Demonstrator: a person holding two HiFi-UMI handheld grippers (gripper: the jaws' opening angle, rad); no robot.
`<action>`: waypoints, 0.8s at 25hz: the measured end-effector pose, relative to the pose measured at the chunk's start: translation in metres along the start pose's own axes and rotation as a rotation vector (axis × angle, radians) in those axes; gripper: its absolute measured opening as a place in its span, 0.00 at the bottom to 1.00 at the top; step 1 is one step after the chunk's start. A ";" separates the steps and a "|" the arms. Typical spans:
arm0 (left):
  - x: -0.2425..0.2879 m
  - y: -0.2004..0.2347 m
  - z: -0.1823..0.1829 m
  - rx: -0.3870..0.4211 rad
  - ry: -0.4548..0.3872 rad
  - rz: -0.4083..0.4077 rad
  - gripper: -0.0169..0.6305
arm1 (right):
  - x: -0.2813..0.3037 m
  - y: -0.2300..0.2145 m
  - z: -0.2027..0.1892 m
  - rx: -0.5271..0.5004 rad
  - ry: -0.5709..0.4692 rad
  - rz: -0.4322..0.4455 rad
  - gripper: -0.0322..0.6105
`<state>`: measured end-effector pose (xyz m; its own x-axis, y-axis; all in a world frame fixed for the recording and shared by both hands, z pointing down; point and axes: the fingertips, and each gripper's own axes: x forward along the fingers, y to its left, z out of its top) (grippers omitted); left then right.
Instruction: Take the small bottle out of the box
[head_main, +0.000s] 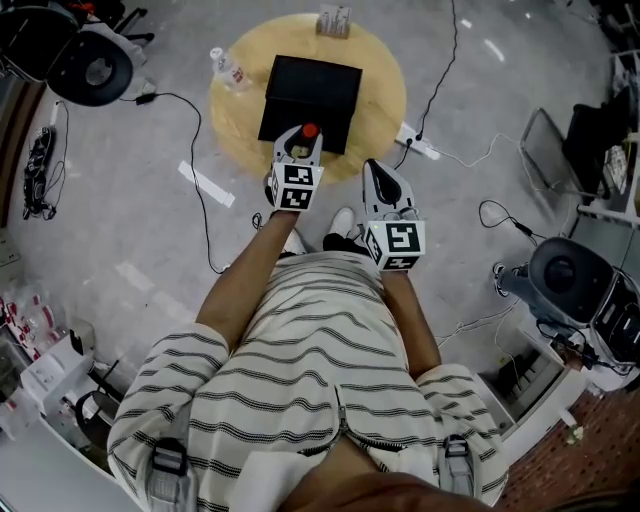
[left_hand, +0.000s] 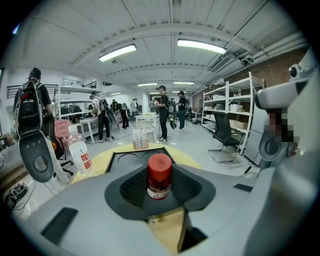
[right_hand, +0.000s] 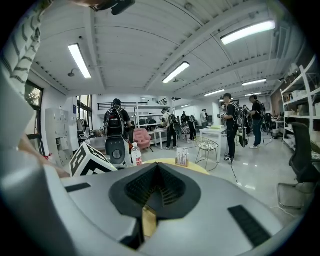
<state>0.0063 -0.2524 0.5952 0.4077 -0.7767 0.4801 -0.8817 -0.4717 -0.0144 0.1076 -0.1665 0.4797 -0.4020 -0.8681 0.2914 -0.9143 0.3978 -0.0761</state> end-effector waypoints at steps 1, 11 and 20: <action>-0.002 0.000 0.001 -0.002 -0.005 -0.003 0.26 | 0.000 0.001 0.000 -0.001 -0.001 -0.003 0.08; -0.029 -0.005 0.023 -0.012 -0.056 -0.025 0.26 | -0.008 -0.002 0.003 0.006 -0.011 -0.035 0.08; -0.054 -0.012 0.044 -0.028 -0.110 -0.036 0.26 | -0.010 -0.002 0.004 0.010 -0.021 -0.036 0.08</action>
<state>0.0054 -0.2235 0.5305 0.4613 -0.8016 0.3804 -0.8717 -0.4894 0.0258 0.1127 -0.1601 0.4731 -0.3699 -0.8878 0.2738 -0.9285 0.3635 -0.0760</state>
